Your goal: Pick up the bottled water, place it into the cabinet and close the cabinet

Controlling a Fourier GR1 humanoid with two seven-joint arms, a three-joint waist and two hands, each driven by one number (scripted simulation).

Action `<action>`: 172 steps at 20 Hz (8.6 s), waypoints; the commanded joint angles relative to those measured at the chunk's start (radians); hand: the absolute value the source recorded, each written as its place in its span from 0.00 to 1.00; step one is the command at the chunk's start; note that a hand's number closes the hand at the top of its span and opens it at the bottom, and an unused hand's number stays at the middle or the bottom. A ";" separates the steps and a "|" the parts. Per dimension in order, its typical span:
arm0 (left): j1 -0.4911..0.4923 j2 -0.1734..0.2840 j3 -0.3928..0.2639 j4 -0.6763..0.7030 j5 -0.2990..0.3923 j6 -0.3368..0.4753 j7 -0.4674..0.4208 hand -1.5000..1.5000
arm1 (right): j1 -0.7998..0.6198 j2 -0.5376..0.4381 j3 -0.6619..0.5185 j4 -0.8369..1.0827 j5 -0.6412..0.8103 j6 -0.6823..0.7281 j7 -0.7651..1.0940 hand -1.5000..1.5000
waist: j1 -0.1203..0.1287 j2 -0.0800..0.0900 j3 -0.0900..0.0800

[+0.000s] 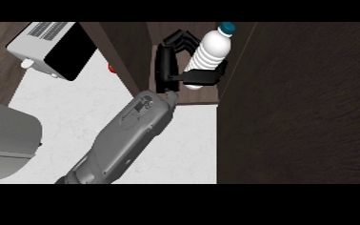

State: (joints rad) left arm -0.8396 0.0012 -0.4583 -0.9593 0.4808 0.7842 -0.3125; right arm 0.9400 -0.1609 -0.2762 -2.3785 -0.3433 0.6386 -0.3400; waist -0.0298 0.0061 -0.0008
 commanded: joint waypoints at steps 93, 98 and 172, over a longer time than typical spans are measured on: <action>1.025 0.437 -0.135 -1.013 0.083 -0.275 -0.204 0.00 | -0.225 -0.056 0.793 -0.261 0.275 -0.058 0.503 1.00 | 0.043 -0.021 -0.008; 1.062 0.482 -0.103 -1.058 0.112 -0.297 -0.179 0.00 | -0.352 0.022 0.945 -0.223 0.403 -0.114 0.550 1.00 | 0.047 -0.019 -0.007; 1.261 0.665 0.118 -1.085 0.285 -0.673 -0.304 0.00 | -1.236 0.159 0.621 0.532 -0.056 -0.737 0.740 1.00 | 0.180 0.031 -0.003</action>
State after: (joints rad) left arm 0.4340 0.6729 -0.3419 -2.0442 0.7584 0.1149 -0.6201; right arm -0.1277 -0.0251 0.3831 -1.9990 -0.3922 0.0395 0.4256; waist 0.1414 0.0370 -0.0072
